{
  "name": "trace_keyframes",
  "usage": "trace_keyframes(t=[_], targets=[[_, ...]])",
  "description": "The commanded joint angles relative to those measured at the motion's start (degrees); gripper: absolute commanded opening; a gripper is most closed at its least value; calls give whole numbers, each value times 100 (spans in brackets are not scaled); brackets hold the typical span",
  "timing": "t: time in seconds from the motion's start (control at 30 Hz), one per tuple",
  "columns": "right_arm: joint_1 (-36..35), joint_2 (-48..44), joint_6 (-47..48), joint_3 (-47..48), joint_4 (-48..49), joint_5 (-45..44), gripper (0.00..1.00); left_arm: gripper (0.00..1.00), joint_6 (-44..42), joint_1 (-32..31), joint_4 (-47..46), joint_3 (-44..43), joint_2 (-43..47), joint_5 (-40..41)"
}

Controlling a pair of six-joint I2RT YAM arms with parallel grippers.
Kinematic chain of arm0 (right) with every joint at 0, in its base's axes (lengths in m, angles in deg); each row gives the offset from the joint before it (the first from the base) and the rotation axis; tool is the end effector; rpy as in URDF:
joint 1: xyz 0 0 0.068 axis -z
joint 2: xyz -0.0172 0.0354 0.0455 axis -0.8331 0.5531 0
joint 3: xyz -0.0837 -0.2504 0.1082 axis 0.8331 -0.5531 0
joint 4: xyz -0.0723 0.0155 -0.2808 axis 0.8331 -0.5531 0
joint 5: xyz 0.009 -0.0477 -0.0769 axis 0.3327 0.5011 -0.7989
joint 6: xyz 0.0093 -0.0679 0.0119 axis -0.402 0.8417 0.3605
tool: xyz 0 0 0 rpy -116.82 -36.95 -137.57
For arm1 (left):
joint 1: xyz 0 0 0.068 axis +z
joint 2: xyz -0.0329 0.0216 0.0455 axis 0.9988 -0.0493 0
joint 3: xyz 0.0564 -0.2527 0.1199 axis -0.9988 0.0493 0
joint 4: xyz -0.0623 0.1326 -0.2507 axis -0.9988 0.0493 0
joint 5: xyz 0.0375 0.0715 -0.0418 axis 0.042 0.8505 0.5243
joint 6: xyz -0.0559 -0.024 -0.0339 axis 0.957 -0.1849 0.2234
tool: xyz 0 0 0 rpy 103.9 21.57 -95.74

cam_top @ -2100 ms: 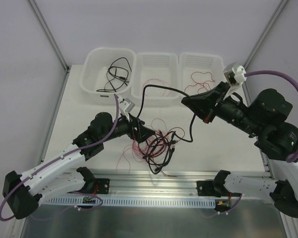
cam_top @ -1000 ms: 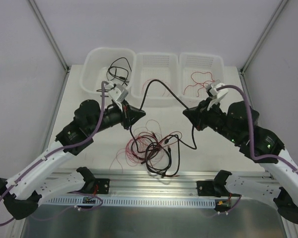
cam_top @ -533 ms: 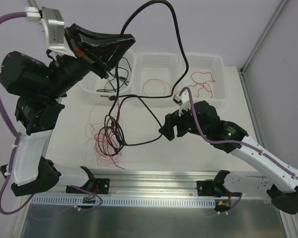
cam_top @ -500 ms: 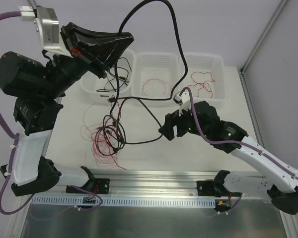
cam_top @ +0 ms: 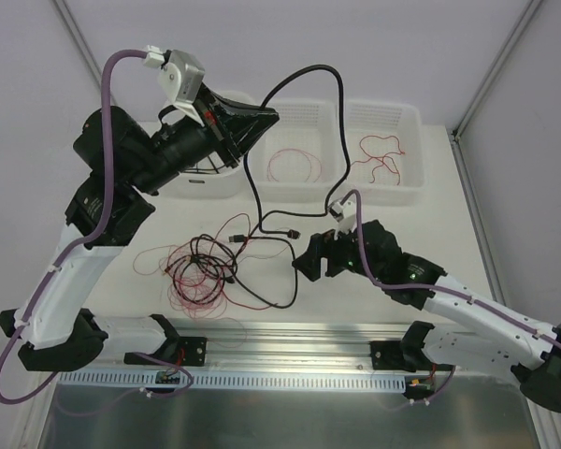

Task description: Untangle the cables

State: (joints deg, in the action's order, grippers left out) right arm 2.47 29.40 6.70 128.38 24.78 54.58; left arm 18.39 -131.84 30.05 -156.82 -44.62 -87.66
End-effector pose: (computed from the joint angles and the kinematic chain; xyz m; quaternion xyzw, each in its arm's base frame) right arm 0.1494 0.2078 0.3070 -0.2979 0.7591 0.3239 0.4798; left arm 0.1533 -0.1693 0.6407 0.2598 0.4858 -0.4241 0.7187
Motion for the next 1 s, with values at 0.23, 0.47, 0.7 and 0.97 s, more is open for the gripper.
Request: trace_keyframes(t=[0.23,0.47,0.7,0.97], targets=[[-256,200,-117,-606,1433,-456,79,0,105,-34,-423,160,594,836],[-282,438,-530,-1011,2231,67,68,0,69,-34,-414,430,884,961],[-844,-230,-293,-782,2513,-475,66,0,227,-34,-422,1065,1087,1093],[-1020,567,-258,-230,3251,-773,66,0,333,-34,-414,933,1016,1014]])
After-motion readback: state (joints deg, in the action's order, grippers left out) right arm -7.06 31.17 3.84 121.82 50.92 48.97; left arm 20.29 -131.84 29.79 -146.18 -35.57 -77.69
